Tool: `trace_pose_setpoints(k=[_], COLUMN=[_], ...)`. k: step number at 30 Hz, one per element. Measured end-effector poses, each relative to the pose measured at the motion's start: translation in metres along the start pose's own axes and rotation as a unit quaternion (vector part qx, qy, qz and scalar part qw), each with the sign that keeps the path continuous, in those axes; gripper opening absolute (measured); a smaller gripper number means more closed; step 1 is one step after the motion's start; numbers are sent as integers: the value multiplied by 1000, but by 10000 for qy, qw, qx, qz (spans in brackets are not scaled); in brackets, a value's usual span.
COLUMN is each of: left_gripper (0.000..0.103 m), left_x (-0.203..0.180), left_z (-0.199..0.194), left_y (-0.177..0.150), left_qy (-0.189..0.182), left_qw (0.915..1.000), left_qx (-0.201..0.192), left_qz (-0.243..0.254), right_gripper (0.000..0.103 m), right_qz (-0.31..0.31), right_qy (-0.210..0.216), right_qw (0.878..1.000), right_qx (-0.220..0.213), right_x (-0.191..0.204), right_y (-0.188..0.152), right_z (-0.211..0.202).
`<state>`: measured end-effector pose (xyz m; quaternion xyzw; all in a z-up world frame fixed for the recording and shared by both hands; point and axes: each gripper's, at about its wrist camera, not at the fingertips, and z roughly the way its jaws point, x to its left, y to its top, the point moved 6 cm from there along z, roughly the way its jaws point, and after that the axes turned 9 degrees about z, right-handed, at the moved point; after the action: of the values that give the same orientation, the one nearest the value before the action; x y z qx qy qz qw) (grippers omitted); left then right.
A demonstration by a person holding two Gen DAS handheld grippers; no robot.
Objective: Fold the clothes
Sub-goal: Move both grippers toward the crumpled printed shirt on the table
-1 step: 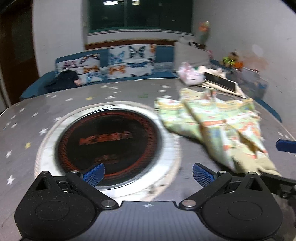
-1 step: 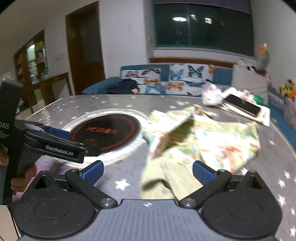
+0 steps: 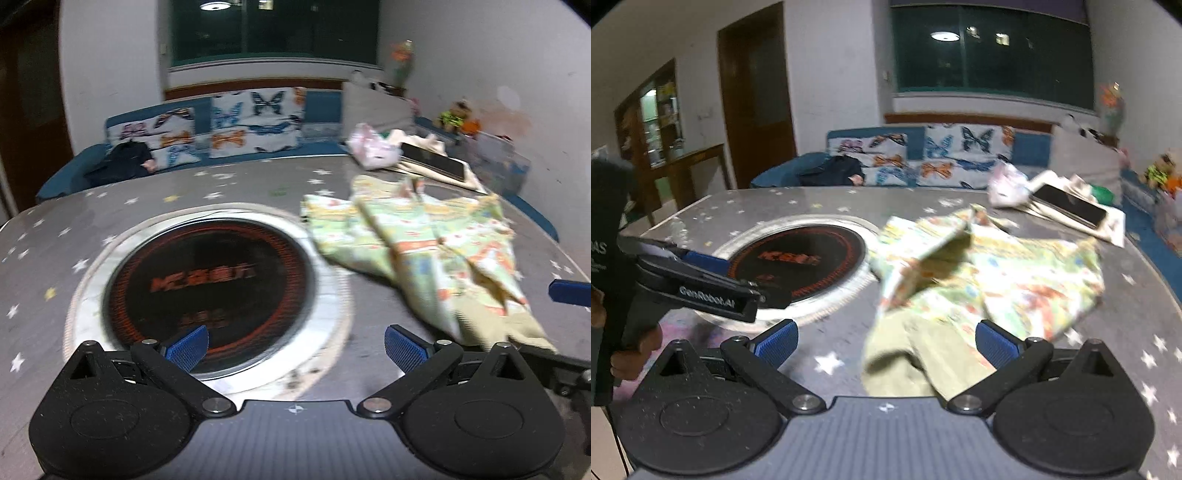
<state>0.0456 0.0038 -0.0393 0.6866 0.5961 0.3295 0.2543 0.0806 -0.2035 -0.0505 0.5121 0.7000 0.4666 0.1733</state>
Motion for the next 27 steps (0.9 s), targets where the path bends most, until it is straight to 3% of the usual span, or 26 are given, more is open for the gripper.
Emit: trace_pose_setpoints(k=[4,7,10,14,27], left_gripper=[103,103,103,103,103], left_x=[11,-10,-38,-36,-42], left_z=[3,10,5,-1,-27], left_y=[-3,5,8,8,15], left_qy=[172,355,232,-69,-130], left_qw=[9995,9988,9993,9996,9998], left_qx=[165,332,295,241,161], left_qz=[-212,-31,-14,121,77], right_gripper=[103,103,103,103,103], right_qz=[132,230,212,193,247], right_qy=[188,329,114,-229,-230], right_qw=[9996,9986,9996,9995,9993], right_qx=[-191,-334,-155,130,-159], right_x=[-16,-27,-28,-25,-18], right_y=[-7,-12,-11,-8,-1], right_z=[-16,-28,-26,-21,-53])
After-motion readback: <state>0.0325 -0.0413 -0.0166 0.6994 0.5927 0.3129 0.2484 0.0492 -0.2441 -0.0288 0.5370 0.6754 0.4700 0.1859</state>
